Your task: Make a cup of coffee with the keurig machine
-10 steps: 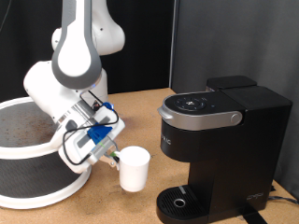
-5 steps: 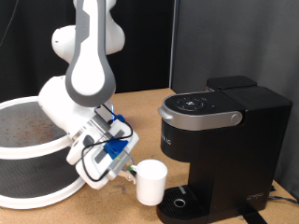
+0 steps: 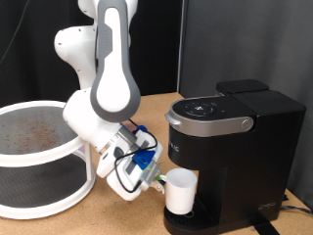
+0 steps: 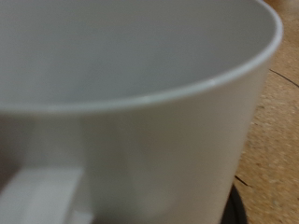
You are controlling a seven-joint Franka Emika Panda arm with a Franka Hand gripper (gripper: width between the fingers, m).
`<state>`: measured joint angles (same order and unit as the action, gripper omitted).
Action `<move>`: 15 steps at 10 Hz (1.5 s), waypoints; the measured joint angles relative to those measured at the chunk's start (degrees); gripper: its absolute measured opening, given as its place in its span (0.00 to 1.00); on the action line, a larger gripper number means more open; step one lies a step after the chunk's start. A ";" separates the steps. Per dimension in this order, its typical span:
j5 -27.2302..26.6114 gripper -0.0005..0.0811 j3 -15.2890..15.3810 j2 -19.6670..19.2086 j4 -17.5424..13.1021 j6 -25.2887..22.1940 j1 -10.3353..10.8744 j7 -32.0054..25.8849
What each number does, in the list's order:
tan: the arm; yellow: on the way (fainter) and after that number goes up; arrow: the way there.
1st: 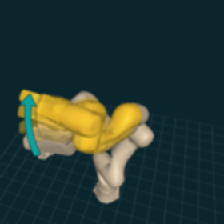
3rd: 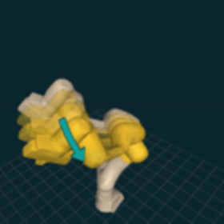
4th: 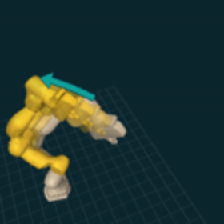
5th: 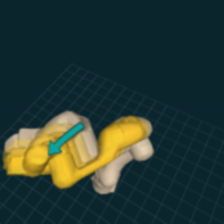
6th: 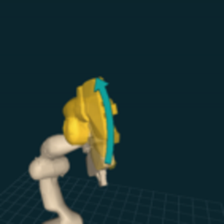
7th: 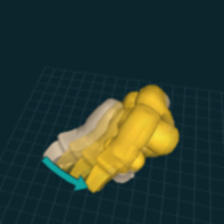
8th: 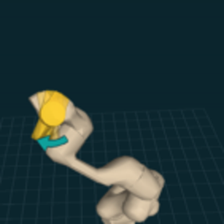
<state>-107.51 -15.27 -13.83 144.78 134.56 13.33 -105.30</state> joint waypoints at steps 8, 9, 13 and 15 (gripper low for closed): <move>-8.74 0.37 3.65 -1.50 0.62 1.34 1.20 -5.66; -8.87 0.59 3.69 -1.50 0.89 1.96 1.19 -5.65; -1.71 0.94 2.01 1.10 4.70 0.50 -0.62 -2.65; 3.96 0.98 0.54 4.44 6.90 -1.80 -2.28 1.07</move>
<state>-103.56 -14.72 -9.38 151.68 132.76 11.05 -104.23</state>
